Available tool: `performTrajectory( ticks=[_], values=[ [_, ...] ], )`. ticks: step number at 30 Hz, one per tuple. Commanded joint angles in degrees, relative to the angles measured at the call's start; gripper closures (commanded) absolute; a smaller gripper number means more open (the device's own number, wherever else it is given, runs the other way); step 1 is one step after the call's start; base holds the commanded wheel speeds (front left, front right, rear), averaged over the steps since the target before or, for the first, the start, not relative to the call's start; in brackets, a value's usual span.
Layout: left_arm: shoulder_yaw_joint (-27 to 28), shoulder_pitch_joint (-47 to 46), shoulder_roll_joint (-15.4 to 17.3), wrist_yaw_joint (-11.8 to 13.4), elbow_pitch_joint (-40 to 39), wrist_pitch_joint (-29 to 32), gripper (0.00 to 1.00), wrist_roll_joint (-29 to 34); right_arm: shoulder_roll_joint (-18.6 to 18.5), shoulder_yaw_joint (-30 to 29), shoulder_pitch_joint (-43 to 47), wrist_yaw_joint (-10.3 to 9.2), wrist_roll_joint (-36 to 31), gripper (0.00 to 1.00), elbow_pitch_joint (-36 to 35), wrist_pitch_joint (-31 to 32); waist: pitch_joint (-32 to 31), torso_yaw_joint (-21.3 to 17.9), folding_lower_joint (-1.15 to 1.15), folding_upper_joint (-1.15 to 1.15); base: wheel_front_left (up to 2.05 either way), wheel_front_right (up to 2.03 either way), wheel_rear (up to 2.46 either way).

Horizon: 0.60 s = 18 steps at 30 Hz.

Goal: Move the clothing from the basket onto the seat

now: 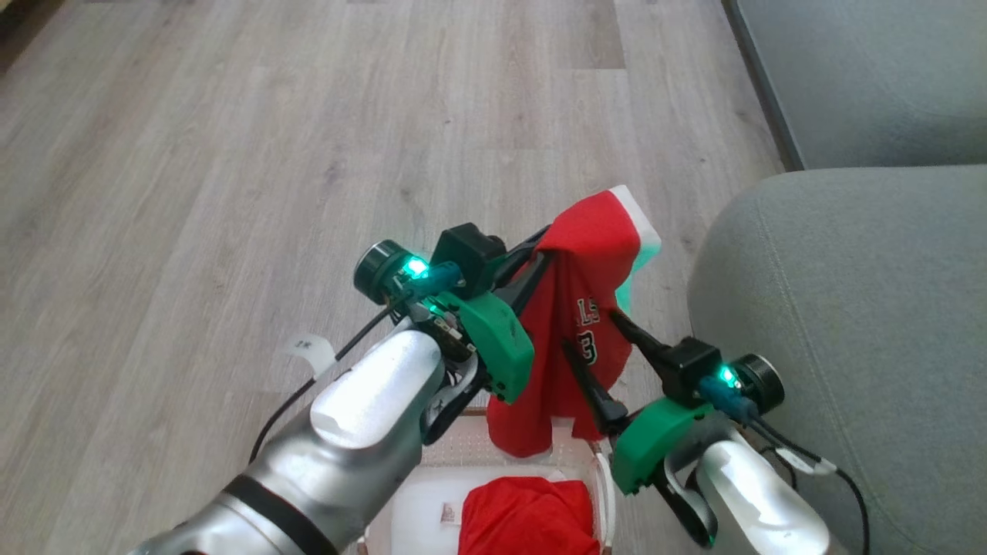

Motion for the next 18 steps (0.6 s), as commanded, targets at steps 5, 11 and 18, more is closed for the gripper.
performTrajectory(
  ticks=[5,11,18],
  values=[
    [0.4,-4.3,0.7,1.0,-3.8,0.7,1.0,-0.9,0.1,1.6,-5.0,-0.01,-0.2,0.0,1.4,-0.5,0.0,1.6,0.0,0.0,0.0,0.0,0.0],
    [-0.4,-3.7,0.8,1.5,-5.1,1.1,1.0,-1.8,0.1,1.9,-6.6,-0.01,0.7,1.0,3.6,-0.5,0.2,2.9,0.0,0.0,0.0,0.0,0.0],
    [-0.1,-2.7,1.3,2.0,-4.9,1.0,1.0,-2.6,0.1,0.6,-6.8,-0.01,0.6,1.0,3.3,-0.5,0.3,2.6,0.0,0.0,0.0,0.0,0.0]
  ],
)
